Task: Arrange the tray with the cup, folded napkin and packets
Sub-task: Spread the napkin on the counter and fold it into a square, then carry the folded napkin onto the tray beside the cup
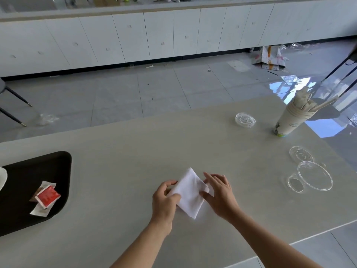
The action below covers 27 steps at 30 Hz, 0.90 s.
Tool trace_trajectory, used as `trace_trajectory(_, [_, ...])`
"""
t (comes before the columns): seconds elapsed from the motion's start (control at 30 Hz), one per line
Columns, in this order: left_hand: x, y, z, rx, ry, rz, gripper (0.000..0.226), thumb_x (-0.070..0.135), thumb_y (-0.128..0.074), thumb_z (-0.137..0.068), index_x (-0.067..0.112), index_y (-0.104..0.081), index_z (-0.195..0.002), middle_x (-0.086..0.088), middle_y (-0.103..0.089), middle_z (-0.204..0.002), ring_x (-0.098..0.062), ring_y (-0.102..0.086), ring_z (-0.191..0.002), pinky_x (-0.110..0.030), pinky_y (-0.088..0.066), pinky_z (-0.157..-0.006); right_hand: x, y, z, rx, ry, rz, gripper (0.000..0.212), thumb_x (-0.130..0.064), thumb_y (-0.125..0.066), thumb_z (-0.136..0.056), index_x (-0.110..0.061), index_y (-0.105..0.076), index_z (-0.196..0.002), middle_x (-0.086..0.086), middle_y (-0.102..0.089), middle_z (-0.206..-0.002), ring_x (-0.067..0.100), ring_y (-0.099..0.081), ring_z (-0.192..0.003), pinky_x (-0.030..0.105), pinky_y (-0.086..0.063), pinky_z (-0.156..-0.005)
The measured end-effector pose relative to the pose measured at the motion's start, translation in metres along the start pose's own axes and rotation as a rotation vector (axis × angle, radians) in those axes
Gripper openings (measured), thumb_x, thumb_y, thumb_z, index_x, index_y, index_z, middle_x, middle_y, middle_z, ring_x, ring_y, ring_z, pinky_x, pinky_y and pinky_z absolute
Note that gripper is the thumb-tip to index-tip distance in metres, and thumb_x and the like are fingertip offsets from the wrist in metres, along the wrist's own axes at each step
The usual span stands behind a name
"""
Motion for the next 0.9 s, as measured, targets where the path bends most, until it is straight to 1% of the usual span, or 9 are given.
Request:
trace_trajectory(0.07, [0.001, 0.003, -0.003, -0.029, 0.044, 0.11, 0.041, 0.007, -0.059, -0.06, 0.03, -0.07, -0.091, -0.012, -0.072, -0.093, -0.029, -0.068, -0.082, -0.048, -0.059, -0.071, -0.005, 0.005, -0.003, -0.019, -0.055, -0.074, 0.048, -0.029, -0.071, -0.087, -0.019, -0.059, -0.133, -0.01, -0.066, -0.104, 0.019, -0.049, -0.11, 0.033, -0.039, -0.101])
trace_trajectory(0.2, [0.006, 0.012, -0.007, -0.008, 0.076, 0.265, 0.05, 0.01, -0.067, -0.063, 0.022, -0.062, -0.112, -0.01, -0.071, -0.101, -0.025, -0.068, -0.086, -0.036, -0.056, -0.066, -0.016, 0.003, -0.005, -0.141, -0.204, -0.308, 0.011, -0.02, -0.071, -0.084, -0.026, -0.073, -0.092, -0.009, -0.067, -0.08, 0.015, -0.064, -0.079, 0.029, -0.051, -0.072])
trace_trajectory(0.3, [0.01, 0.021, -0.008, 0.006, 0.071, 0.345, 0.046, 0.004, -0.072, -0.073, 0.017, -0.061, -0.116, -0.012, -0.071, -0.104, -0.025, -0.068, -0.086, -0.034, -0.054, -0.066, -0.029, -0.001, -0.003, -0.143, -0.32, -0.54, 0.008, -0.011, -0.072, -0.083, -0.018, -0.07, -0.08, -0.003, -0.068, -0.067, 0.018, -0.068, -0.06, 0.026, -0.055, -0.057])
trace_trajectory(0.43, [0.01, 0.041, -0.006, -0.092, 0.082, 0.256, 0.045, 0.003, -0.074, -0.075, 0.017, -0.062, -0.116, -0.01, -0.073, -0.105, -0.029, -0.071, -0.092, -0.04, -0.059, -0.071, -0.054, -0.014, -0.003, -0.113, -0.416, -0.802, 0.004, -0.005, -0.073, -0.083, -0.007, -0.071, -0.081, 0.008, -0.071, -0.072, 0.021, -0.07, -0.064, 0.034, -0.06, -0.061])
trace_trajectory(0.5, [0.008, 0.055, 0.0, -0.117, 0.092, 0.189, 0.057, 0.004, -0.076, -0.07, 0.023, -0.058, -0.121, -0.007, -0.072, -0.108, -0.028, -0.072, -0.093, -0.046, -0.06, -0.076, -0.065, -0.023, -0.002, -0.12, -0.434, -0.839, 0.004, -0.005, -0.071, -0.085, -0.004, -0.07, -0.081, 0.007, -0.07, -0.071, 0.021, -0.071, -0.066, 0.033, -0.06, -0.062])
trace_trajectory(0.63, [0.007, 0.091, 0.013, -0.076, 0.091, 0.175, 0.09, 0.003, -0.076, -0.066, 0.049, -0.037, -0.133, -0.01, -0.068, -0.111, -0.03, -0.071, -0.092, -0.043, -0.059, -0.068, -0.091, -0.041, 0.0, -0.191, -0.43, -0.822, 0.006, -0.008, -0.072, -0.085, -0.004, -0.069, -0.082, 0.006, -0.07, -0.07, 0.018, -0.07, -0.064, 0.031, -0.059, -0.059])
trace_trajectory(0.77, [0.01, 0.129, 0.02, 0.043, -0.009, 0.096, 0.093, -0.002, -0.073, -0.071, 0.035, -0.032, -0.146, -0.009, -0.073, -0.1, -0.026, -0.072, -0.089, -0.041, -0.061, -0.064, -0.124, -0.053, 0.0, -0.293, -0.39, -0.812, 0.023, -0.023, -0.077, -0.074, -0.006, -0.065, -0.081, 0.002, -0.067, -0.068, 0.015, -0.065, -0.06, 0.029, -0.053, -0.055])
trace_trajectory(0.83, [0.013, 0.148, 0.024, 0.093, -0.047, 0.076, 0.086, -0.004, -0.07, -0.075, 0.032, -0.036, -0.145, -0.004, -0.075, -0.096, -0.02, -0.072, -0.085, -0.031, -0.058, -0.06, -0.14, -0.061, -0.002, -0.333, -0.362, -0.759, 0.021, -0.025, -0.078, -0.074, -0.01, -0.066, -0.083, 0.002, -0.069, -0.073, 0.014, -0.063, -0.063, 0.031, -0.051, -0.059])
trace_trajectory(0.9, [0.016, 0.163, 0.027, 0.109, -0.062, 0.097, 0.079, -0.004, -0.067, -0.078, 0.032, -0.04, -0.143, -0.003, -0.075, -0.097, -0.019, -0.072, -0.087, -0.028, -0.057, -0.062, -0.153, -0.069, -0.003, -0.365, -0.35, -0.731, 0.019, -0.023, -0.078, -0.078, -0.011, -0.065, -0.088, 0.005, -0.069, -0.083, 0.015, -0.061, -0.072, 0.033, -0.047, -0.069])
Point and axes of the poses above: each hand's wrist, its own z-axis away from the middle knuckle, its own y-axis out of the back of the hand, x = y × z, the point moved 4 cm from there along -z, towards the middle knuckle
